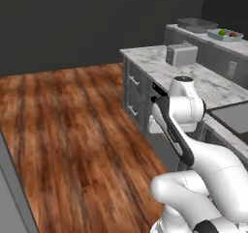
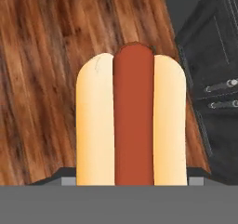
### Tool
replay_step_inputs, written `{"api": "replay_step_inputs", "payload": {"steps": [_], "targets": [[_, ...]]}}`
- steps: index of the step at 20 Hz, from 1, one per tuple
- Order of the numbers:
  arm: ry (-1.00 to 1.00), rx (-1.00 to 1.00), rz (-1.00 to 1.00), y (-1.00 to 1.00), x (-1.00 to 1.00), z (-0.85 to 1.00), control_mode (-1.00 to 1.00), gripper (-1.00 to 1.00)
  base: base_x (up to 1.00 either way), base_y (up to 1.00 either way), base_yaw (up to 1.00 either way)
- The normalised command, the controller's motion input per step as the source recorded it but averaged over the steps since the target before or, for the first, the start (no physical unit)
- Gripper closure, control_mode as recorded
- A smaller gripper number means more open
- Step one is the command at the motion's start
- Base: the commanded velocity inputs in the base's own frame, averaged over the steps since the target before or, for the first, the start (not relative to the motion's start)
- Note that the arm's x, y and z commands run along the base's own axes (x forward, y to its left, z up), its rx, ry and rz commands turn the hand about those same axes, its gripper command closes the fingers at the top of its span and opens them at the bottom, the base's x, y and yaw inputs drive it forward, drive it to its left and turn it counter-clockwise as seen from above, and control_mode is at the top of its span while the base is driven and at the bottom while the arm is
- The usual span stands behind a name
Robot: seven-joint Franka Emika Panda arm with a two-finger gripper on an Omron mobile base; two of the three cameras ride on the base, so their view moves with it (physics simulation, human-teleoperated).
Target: Place the cold items (mango and lime) from the fridge in one tupperware on the dining counter. Place the warm items (hot dog and kebab skewer) in the stove area in another tupperware.
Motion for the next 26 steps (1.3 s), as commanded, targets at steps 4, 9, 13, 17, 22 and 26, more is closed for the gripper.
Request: {"api": "replay_step_inputs", "payload": {"steps": [4,9,13,17,22,26], "targets": [[0.00,0.00,0.00,0.00,0.00,0.00,1.00,1.00,0.01,0.37,0.63],[0.00,0.00,0.00,0.00,0.00,0.00,1.00,1.00,0.26,0.03,0.13],[0.00,0.00,0.00,0.00,0.00,0.00,1.00,1.00,0.75,0.05,-0.23],[0.00,0.00,0.00,0.00,0.00,0.00,1.00,1.00,0.98,0.28,-0.31],[0.00,0.00,0.00,0.00,0.00,0.00,1.00,1.00,0.98,0.04,-0.18],[0.00,0.00,0.00,0.00,0.00,0.00,1.00,1.00,1.00,0.00,-0.09]]}}
